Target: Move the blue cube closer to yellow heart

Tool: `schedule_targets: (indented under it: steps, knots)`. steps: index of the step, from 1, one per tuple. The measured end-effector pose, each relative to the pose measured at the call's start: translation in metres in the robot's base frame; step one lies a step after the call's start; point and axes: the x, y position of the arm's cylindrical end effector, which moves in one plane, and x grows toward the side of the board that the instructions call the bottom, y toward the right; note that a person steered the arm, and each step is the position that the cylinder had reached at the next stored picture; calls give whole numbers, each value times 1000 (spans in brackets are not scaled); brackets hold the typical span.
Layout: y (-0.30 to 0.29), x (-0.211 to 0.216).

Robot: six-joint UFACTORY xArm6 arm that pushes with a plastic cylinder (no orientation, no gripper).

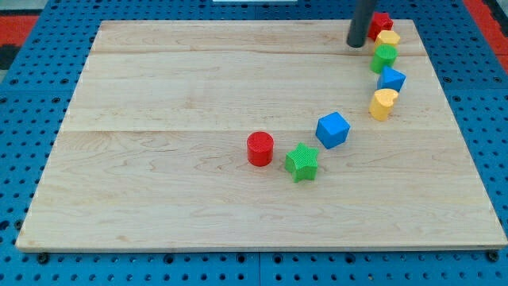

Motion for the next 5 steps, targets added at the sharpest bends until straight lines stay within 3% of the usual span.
schedule_targets:
  steps: [2,5]
  knots:
    - [-65,21]
    - [-84,162]
